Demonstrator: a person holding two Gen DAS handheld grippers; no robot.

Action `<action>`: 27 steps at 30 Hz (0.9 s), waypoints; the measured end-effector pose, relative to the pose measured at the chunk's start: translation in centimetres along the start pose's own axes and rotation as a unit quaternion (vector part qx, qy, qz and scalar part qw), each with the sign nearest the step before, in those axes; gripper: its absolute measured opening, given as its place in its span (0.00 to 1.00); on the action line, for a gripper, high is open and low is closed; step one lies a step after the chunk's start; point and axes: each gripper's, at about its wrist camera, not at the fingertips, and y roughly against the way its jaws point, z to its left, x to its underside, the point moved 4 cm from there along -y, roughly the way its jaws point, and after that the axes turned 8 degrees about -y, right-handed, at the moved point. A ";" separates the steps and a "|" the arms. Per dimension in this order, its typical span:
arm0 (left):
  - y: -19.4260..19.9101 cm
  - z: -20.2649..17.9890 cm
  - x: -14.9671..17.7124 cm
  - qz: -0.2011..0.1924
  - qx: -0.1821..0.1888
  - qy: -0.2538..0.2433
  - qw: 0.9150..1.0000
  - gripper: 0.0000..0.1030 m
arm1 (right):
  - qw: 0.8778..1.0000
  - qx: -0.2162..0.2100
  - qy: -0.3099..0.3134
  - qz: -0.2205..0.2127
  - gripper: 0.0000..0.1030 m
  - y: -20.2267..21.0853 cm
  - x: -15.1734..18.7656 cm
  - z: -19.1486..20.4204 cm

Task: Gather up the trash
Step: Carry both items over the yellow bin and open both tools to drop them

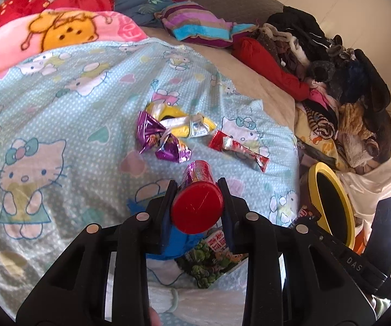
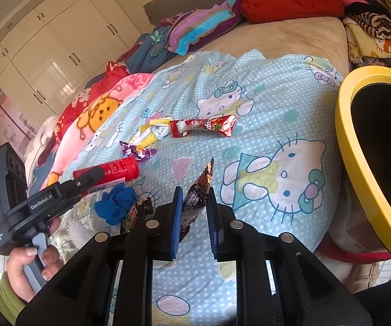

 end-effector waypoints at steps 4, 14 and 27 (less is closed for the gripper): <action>0.6 -0.7 -0.6 -0.016 0.004 -0.001 1.000 0.22 | 1.000 0.000 0.004 -0.008 0.16 0.5 -0.4 -0.1; 1.6 -3.6 -1.7 -0.041 0.024 -0.018 0.999 0.22 | 0.999 -0.005 0.006 -0.040 0.15 2.4 -2.3 -0.6; 2.1 -8.7 -2.2 -0.060 0.048 -0.052 0.996 0.22 | 0.995 0.006 -0.001 -0.097 0.15 6.4 -5.4 -2.5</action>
